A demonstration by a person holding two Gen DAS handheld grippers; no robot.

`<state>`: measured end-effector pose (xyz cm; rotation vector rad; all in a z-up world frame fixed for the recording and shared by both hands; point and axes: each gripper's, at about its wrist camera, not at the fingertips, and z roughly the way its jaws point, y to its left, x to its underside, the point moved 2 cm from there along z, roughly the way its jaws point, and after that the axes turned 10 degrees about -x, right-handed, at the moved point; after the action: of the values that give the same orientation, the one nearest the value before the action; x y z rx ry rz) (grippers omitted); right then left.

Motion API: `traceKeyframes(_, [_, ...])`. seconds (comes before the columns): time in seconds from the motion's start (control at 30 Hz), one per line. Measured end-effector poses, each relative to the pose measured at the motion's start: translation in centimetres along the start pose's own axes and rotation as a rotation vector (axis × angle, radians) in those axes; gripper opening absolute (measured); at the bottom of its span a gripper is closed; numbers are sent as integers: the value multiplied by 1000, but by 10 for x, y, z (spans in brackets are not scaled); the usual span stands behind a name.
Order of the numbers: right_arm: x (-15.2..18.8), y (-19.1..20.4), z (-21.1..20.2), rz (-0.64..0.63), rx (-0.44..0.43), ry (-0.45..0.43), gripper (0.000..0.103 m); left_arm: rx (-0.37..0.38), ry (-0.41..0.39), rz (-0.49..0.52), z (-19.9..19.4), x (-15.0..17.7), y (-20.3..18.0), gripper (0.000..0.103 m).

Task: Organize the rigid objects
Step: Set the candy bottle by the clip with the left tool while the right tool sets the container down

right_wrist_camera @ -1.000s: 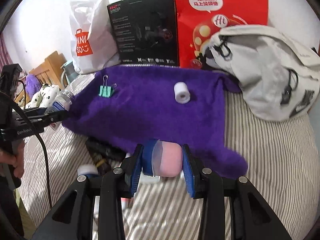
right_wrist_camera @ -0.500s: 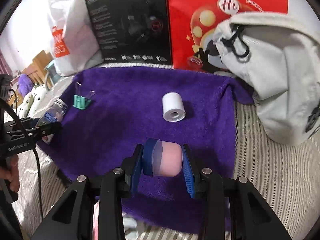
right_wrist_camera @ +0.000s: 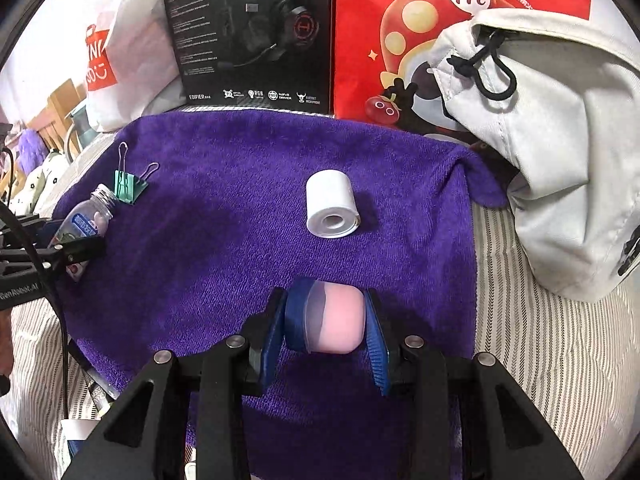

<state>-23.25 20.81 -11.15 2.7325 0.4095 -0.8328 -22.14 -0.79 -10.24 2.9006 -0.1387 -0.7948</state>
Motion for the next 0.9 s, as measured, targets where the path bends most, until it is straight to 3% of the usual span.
traceKeyframes(0.43, [-2, 0, -1, -40, -21, 11, 41, -25, 13, 44, 1, -2, -2, 45])
traceKeyframes(0.53, [-1, 0, -2, -40, -37, 35, 52, -30, 16, 47, 1, -1, -1, 48])
traceKeyframes(0.6, [1, 2, -3, -49, -38, 58, 65, -30, 18, 48, 0, 0, -1, 50])
traceKeyframes(0.73, [4, 5, -10, -48, 2, 70, 65, -46, 11, 72, -3, 3, -5, 60])
traceKeyframes(0.87, [8, 5, -37, -24, 0, 36, 66, -47, -2, 47, -16, 6, -3, 61])
traceKeyframes(0.9, [9, 6, -45, -24, 6, 27, 70, -47, -19, 33, -24, 8, -1, 66])
